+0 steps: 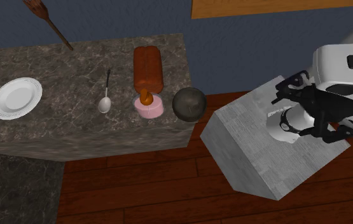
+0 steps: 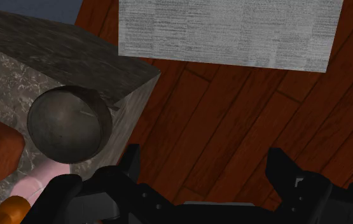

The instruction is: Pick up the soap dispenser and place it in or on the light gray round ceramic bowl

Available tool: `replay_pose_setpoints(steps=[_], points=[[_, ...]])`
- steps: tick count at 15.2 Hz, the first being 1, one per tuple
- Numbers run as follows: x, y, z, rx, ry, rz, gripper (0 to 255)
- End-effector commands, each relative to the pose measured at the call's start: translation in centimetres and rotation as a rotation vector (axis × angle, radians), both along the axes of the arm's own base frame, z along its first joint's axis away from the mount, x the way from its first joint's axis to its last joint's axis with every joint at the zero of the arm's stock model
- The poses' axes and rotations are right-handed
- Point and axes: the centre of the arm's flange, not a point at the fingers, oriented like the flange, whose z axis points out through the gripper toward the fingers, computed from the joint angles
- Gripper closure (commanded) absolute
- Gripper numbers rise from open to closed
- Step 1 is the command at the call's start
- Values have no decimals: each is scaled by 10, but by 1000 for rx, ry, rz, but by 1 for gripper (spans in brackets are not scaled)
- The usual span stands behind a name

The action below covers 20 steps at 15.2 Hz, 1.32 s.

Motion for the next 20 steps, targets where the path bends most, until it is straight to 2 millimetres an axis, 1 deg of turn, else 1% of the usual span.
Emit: replay_pose_setpoints(steps=[1,20], points=[[0,0,0,0,0,0,0],[126,-191,-116,58,-13,-82,0]])
